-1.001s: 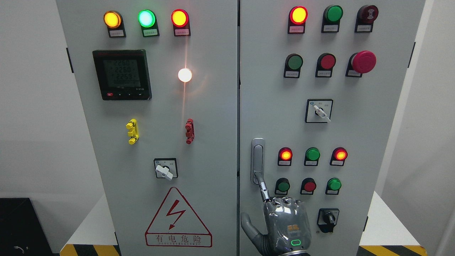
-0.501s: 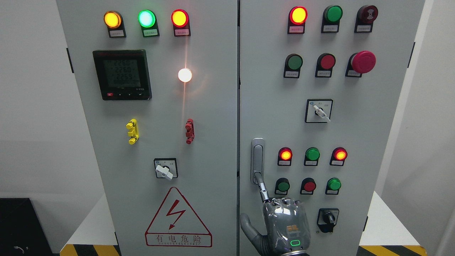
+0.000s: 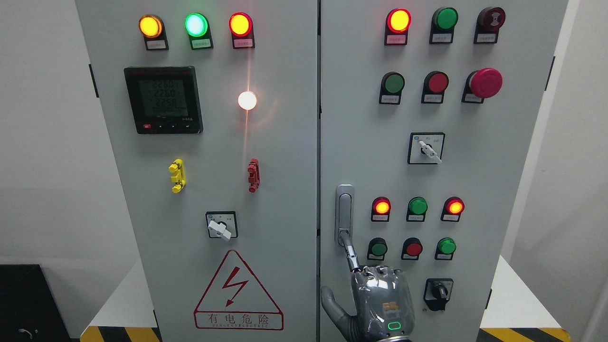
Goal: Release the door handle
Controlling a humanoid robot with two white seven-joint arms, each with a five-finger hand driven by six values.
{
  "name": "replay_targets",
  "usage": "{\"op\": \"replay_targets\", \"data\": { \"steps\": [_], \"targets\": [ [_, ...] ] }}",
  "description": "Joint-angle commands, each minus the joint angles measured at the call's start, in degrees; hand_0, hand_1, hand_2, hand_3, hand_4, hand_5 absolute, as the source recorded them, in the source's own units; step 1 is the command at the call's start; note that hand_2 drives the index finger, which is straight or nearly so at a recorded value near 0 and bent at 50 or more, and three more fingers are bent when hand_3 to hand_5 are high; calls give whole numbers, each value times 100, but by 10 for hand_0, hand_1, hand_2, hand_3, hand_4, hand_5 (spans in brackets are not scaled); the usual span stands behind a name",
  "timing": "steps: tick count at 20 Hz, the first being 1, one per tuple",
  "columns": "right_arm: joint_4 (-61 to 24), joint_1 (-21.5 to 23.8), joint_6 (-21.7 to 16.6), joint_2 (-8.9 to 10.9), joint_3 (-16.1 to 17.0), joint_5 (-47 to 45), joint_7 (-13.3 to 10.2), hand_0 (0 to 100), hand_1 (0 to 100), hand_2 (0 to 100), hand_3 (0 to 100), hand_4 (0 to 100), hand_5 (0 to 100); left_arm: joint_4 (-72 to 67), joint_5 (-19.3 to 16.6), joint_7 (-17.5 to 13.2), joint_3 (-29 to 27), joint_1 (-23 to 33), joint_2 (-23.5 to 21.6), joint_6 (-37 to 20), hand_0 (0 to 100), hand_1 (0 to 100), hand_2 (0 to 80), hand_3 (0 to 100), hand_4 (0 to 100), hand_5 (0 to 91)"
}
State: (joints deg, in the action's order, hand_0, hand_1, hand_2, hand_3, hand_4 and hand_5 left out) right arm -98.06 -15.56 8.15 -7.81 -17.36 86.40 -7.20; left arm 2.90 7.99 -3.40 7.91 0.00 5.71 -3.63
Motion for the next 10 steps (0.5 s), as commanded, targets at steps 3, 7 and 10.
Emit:
{"op": "replay_targets", "data": {
  "steps": [3, 7, 10],
  "targets": [
    [41, 10, 3, -1, 5, 0, -1, 399, 279, 17, 1000, 994, 1000, 0, 0, -2, 0, 106, 0, 3, 120, 556, 0, 0, 0, 0],
    [41, 18, 3, -1, 5, -9, -1, 399, 278, 18, 1000, 995, 1000, 0, 0, -2, 0, 106, 0, 3, 120, 556, 0, 0, 0, 0],
    [41, 18, 3, -1, 13, -9, -1, 399, 278, 18, 1000, 995, 1000, 9, 0, -2, 0, 106, 0, 3, 120, 556, 0, 0, 0, 0]
  ]
}}
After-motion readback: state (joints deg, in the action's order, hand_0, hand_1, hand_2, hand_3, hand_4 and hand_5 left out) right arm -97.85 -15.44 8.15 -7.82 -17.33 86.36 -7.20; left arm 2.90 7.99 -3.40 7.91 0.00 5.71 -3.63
